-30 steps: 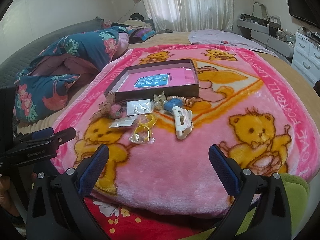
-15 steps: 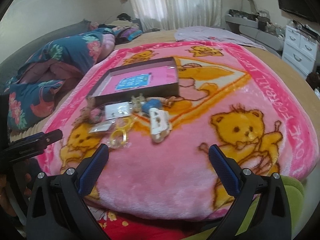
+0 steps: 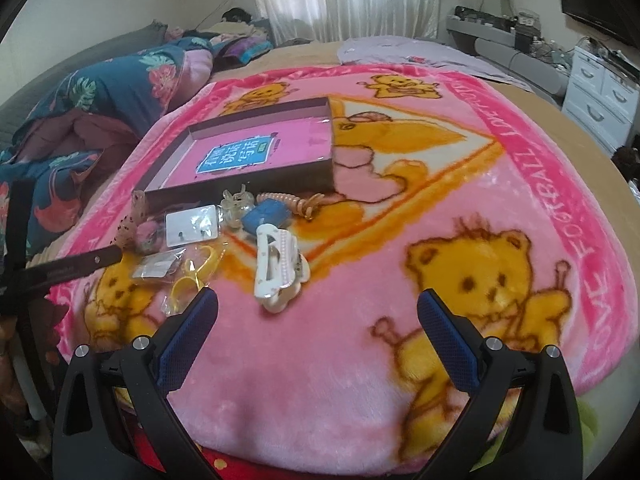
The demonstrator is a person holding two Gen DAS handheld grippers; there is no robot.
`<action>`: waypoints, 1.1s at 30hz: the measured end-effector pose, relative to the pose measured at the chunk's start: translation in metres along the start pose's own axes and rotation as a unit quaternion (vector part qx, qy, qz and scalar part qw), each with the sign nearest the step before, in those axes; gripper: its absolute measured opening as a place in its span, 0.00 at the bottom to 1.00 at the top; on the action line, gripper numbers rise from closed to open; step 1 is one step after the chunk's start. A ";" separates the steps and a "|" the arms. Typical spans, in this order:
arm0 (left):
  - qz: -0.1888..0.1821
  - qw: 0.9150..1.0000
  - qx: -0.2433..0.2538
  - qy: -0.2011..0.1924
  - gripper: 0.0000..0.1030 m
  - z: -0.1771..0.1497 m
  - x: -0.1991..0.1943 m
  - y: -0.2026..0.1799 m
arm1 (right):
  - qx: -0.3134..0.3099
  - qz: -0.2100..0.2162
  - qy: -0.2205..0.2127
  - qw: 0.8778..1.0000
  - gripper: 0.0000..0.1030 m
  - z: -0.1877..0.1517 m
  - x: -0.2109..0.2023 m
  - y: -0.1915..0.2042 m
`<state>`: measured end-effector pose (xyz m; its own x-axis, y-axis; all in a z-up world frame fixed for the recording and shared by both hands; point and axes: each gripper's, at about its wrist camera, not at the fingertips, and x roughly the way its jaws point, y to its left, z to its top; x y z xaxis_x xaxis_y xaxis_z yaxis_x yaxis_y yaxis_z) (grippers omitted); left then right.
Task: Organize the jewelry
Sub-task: 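Grasp the beige bow clip with the left tool while the right tool grasps the white claw clip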
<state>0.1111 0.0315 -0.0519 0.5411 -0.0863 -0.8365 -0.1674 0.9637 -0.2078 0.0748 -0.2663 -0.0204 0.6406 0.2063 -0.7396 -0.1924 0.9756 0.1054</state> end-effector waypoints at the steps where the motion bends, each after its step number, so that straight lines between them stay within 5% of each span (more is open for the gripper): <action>1: -0.004 1.000 -0.007 0.002 0.92 0.004 0.003 0.004 | -0.002 0.002 0.004 1.000 0.96 0.002 0.004 0.002; 7: -0.080 0.995 -0.052 0.023 0.92 0.026 0.019 0.022 | -0.013 0.014 0.024 1.000 0.96 0.008 0.027 0.013; 14: -0.121 0.989 -0.079 0.041 0.91 0.037 0.043 0.027 | -0.035 0.012 0.039 0.999 0.96 0.020 0.053 0.022; 19: -0.133 0.990 -0.051 0.010 0.66 0.040 0.044 0.022 | -0.040 0.007 0.048 0.998 0.96 0.024 0.069 0.021; 22: -0.135 0.990 -0.046 0.000 0.40 0.040 0.047 0.026 | -0.031 0.019 0.060 0.998 0.95 0.025 0.079 0.019; 26: -0.139 0.989 -0.041 -0.011 0.18 0.041 0.045 0.032 | -0.034 0.029 0.082 0.996 0.69 0.023 0.093 0.021; 30: -0.134 0.990 -0.031 -0.029 0.15 0.039 0.038 0.036 | -0.043 0.035 0.079 0.995 0.39 0.021 0.096 0.023; 33: -0.140 0.989 -0.038 -0.034 0.14 0.038 0.035 0.043 | -0.042 0.040 0.077 0.995 0.34 0.022 0.092 0.021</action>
<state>0.1539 0.0793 -0.0704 0.6292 -0.3278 -0.7047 -0.0623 0.8825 -0.4661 0.1460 -0.2252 -0.0720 0.5010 0.2640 -0.8242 -0.3038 0.9454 0.1181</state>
